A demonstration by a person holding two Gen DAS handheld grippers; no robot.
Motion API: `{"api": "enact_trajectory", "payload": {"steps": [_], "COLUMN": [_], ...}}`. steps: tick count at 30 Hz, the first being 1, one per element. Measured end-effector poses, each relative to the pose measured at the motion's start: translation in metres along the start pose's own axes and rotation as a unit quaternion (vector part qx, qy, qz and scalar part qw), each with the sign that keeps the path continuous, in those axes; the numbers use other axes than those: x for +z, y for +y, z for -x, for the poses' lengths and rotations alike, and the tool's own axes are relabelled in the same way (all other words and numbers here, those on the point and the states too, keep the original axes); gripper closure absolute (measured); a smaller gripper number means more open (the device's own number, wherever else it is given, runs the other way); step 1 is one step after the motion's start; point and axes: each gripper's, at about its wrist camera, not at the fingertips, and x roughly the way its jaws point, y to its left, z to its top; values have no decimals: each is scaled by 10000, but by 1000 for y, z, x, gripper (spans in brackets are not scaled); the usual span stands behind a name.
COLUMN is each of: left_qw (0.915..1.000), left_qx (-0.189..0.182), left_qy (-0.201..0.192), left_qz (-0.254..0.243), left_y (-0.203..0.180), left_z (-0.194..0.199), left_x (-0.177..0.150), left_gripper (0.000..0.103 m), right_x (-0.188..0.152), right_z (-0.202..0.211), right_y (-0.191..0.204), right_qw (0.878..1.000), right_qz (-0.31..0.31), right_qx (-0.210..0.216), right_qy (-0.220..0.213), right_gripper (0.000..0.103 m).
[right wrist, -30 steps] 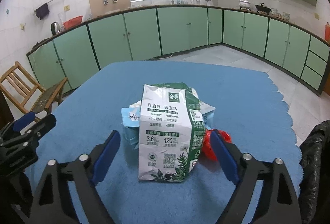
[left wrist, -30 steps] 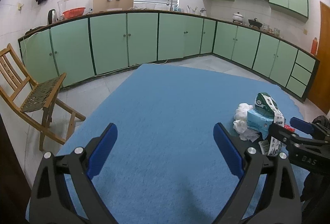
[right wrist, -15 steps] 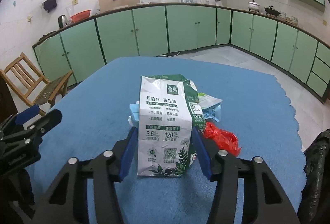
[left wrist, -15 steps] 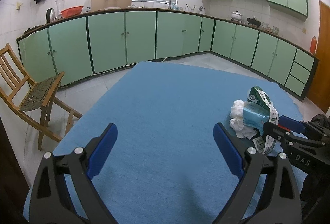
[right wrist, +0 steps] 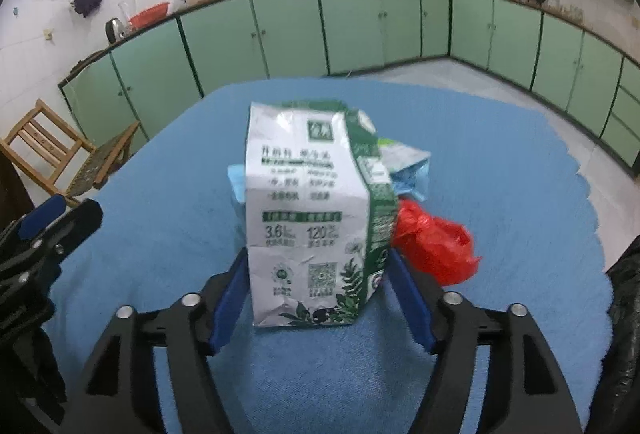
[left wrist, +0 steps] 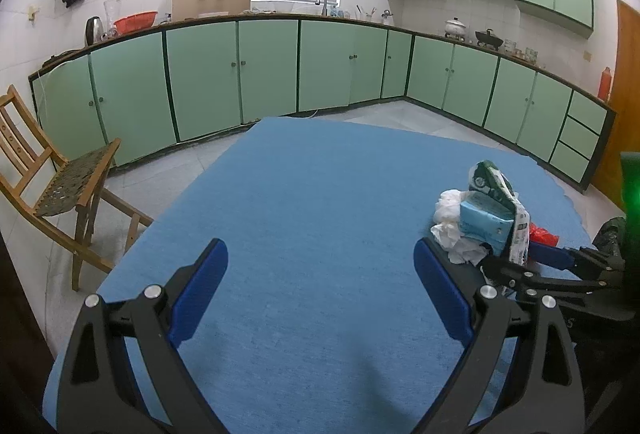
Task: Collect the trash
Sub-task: 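Close the right tool on the green-and-white milk carton, then lift the green carton with the right tool while the left grasps the light-blue milk carton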
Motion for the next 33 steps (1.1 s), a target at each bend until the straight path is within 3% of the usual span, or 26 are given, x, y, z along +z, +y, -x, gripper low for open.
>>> {"api": "enact_trajectory", "payload": {"steps": [5, 7, 8, 12, 18, 21, 25, 29, 33], "left_qw": [10000, 10000, 10000, 9999, 9996, 9994, 9993, 9992, 9989], "left_qx": [-8, -23, -33, -100, -245, -290, -309, -316, -390], "left_qy": [-7, -7, -6, -6, 9, 5, 11, 8, -22], "left_qz": [-29, -37, -37, -64, -151, -187, -220, -254, -248], "left_y": [-1, -3, -4, -11, -31, -40, -45, -45, -47], "left_z": [1, 1, 1, 2, 4, 5, 5, 5, 4], "left_x": [0, 0, 0, -1, -4, -4, -4, -3, -1], "left_gripper": [12, 12, 12, 12, 12, 12, 12, 12, 12], "right_x": [-3, -6, -9, -14, -25, -22, -14, -5, -6], "right_z": [8, 14, 19, 35, 52, 50, 45, 44, 55], "right_y": [-3, -4, -6, -15, -39, -43, -46, -47, -51], "right_qw": [9999, 9997, 9996, 9992, 9983, 9987, 9983, 9981, 9973], "right_qz": [-13, -8, 3, -97, -423, -433, -481, -432, -470], "right_qx": [144, 177, 205, 316, 307, 128, 121, 276, 316], "right_qy": [-94, -156, -200, -224, -250, -222, -296, -341, -465], "right_gripper": [40, 60, 77, 91, 93, 83, 79, 97, 98]}}
